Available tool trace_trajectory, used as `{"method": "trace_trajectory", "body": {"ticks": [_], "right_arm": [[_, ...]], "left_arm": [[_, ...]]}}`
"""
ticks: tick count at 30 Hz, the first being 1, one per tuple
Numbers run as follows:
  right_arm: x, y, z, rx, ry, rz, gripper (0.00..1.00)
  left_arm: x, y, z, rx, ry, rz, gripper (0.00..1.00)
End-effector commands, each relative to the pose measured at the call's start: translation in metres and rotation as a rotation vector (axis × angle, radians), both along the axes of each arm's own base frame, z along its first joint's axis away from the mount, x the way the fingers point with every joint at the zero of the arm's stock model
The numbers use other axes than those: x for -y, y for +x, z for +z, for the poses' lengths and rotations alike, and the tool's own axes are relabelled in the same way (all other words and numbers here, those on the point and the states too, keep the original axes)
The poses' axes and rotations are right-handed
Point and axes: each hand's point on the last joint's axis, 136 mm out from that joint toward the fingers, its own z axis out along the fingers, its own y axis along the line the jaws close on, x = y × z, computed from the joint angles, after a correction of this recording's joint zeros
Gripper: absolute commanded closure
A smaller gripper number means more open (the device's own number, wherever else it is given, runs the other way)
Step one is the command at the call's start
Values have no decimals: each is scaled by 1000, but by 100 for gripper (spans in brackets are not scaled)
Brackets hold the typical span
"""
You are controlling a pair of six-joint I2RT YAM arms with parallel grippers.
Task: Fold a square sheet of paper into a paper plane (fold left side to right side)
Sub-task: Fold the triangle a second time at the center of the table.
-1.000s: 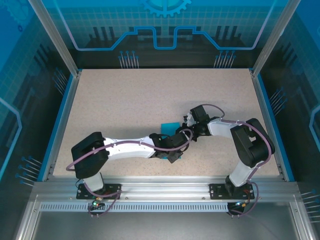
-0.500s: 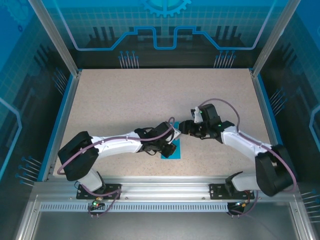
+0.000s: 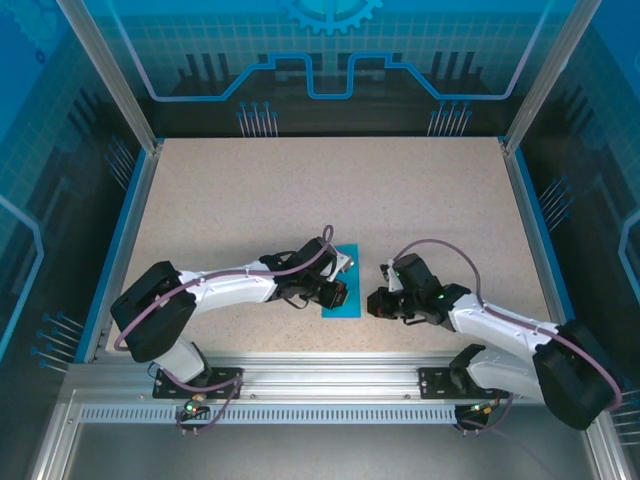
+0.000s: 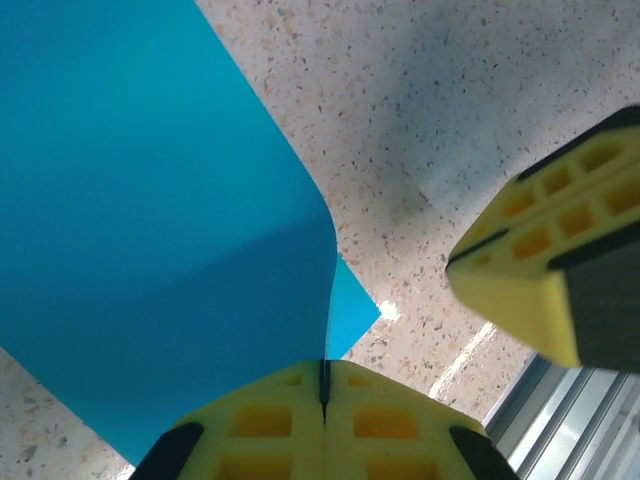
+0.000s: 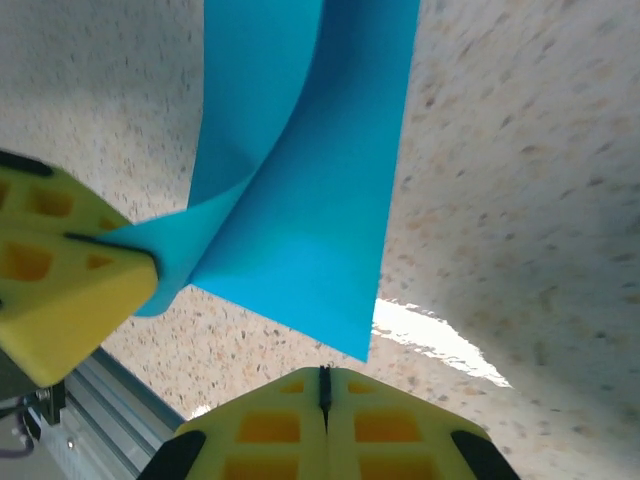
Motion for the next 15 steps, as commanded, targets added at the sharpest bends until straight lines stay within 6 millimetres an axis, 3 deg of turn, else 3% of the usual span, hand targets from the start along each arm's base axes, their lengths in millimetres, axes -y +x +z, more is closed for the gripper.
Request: {"method": "trace_trajectory", "body": {"ticks": [1,9,15], "right_arm": [[-20,7,0,4,18,4,97],[-43,7,-20,-51,-58,38,100],[-39,2,-33,-95,-116,42,100]], "left_arm": [[-2,2,5,-16,-34,28,95],[-10,4,-2,-61,-24,70,94],[-17,9,-6,-80,-15,109,94]]}}
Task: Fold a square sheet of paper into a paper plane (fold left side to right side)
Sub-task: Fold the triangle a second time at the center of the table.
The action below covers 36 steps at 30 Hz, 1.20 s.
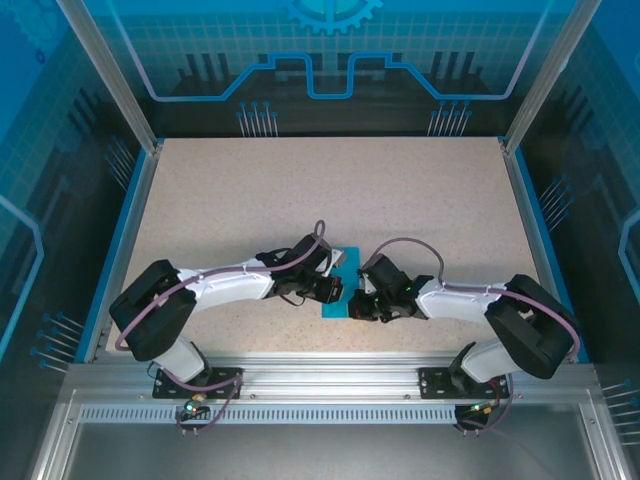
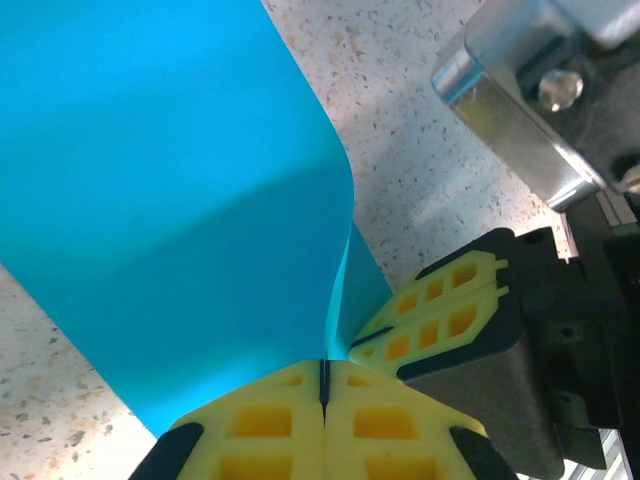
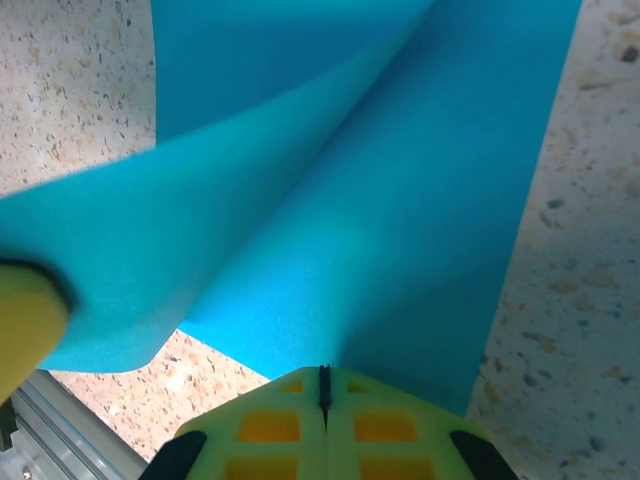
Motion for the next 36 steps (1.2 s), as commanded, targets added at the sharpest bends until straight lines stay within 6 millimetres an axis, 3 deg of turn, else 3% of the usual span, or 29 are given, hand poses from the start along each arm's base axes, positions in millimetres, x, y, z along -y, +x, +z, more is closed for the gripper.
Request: {"method": "trace_trajectory", "body": {"ticks": [1,23,36], "right_arm": [[0,-1,-3,-10,-36,-7,100],[15,-8,-14,-46,-138,16,100],[18,-11,-16,-54,-149,24,100]], "left_arm": [[-6,-3,-4,-43,-6,24,94],[-21,15,-27,-61,86,70,93],[-17,27,-35,-53,98,49,93]]}}
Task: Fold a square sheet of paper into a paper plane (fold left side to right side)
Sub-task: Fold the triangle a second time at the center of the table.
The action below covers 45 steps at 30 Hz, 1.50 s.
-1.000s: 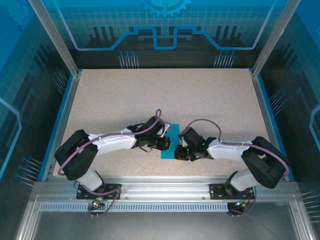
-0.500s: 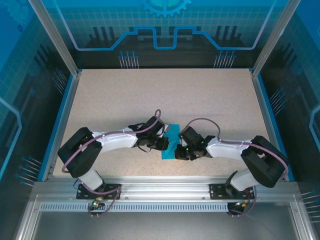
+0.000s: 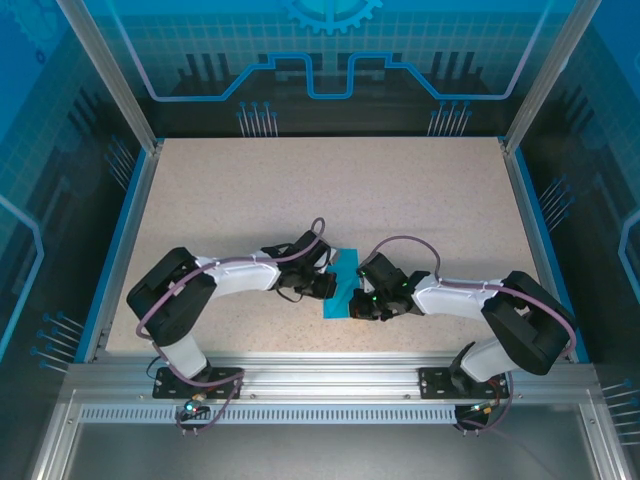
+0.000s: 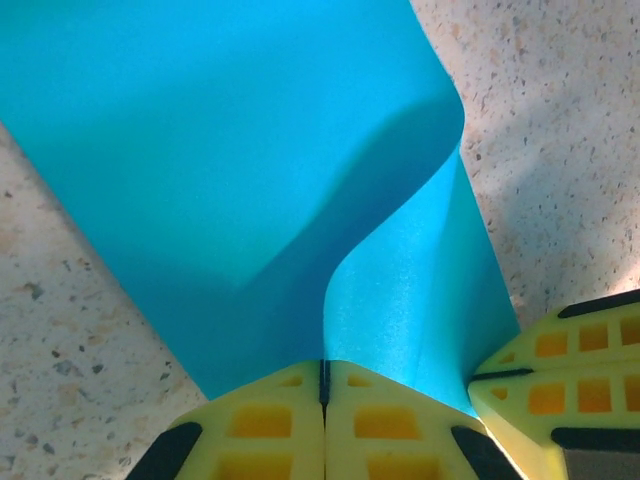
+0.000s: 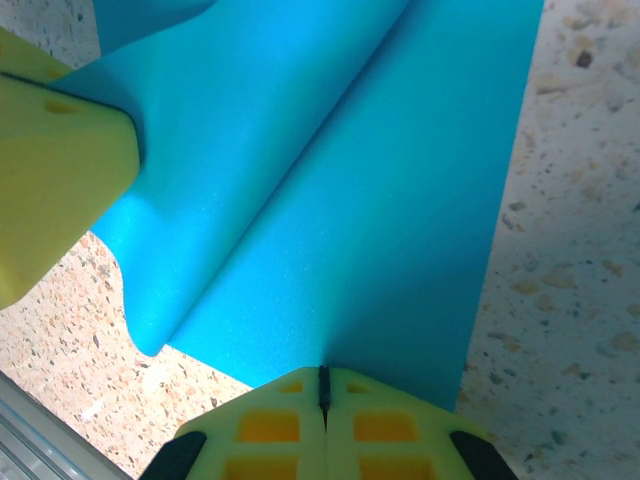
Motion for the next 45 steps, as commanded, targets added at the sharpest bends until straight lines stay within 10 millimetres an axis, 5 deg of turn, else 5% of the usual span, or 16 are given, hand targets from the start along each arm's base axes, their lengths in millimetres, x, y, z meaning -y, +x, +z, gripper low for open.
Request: {"method": "trace_trajectory", "body": {"ticks": [1,45], "right_arm": [[12,-11,-12,-35,-82,20,100],[17,-16,-18,-64,-113,24,100]], "left_arm": [[0,9,-1,13,18,-11,93],[-4,19,-10,35,63,-5,93]]}}
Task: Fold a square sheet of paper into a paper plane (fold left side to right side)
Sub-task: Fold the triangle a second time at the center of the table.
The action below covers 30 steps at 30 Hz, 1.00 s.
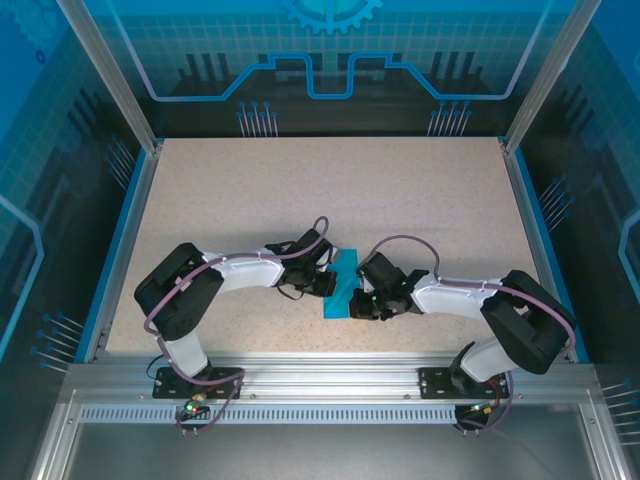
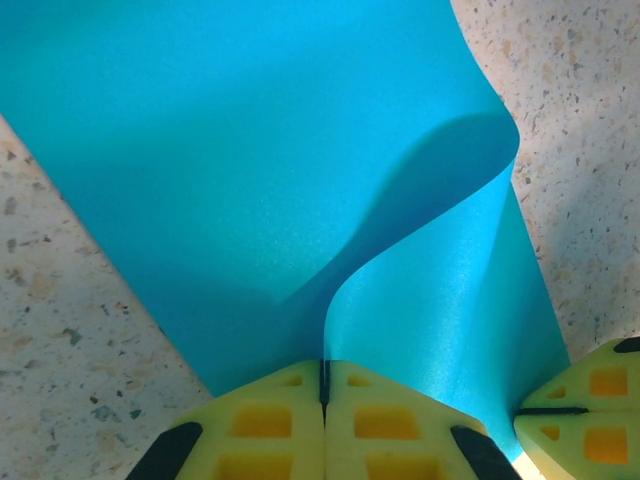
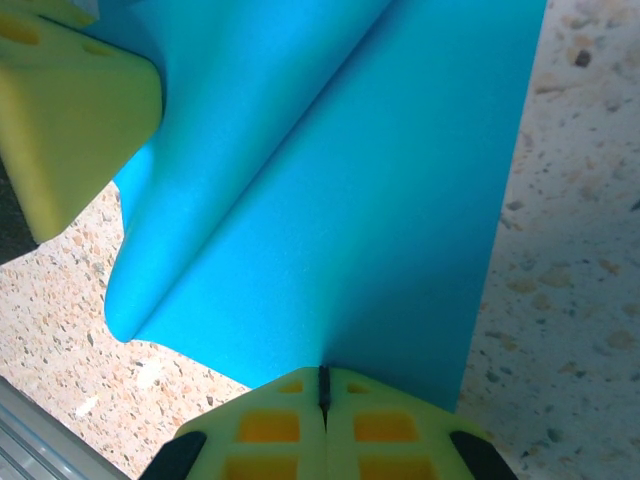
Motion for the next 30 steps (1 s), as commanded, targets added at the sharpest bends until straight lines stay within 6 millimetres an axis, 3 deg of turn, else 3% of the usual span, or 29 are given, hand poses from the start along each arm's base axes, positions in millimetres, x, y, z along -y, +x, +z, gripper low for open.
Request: {"method": "trace_trajectory", "body": {"ticks": [1,15,30], "right_arm": [[15,-16,-18,-58,-98,16,100],[18,-17,-20,-69,-112,17,100],[15,-14,-16,-62,-110,27,100]], "left_arm": [[0,11,-1,25,18,-3,93],[-1,11,-4,18,29,-3,93],[-2,-1,-15,-44,42,-30,93]]}}
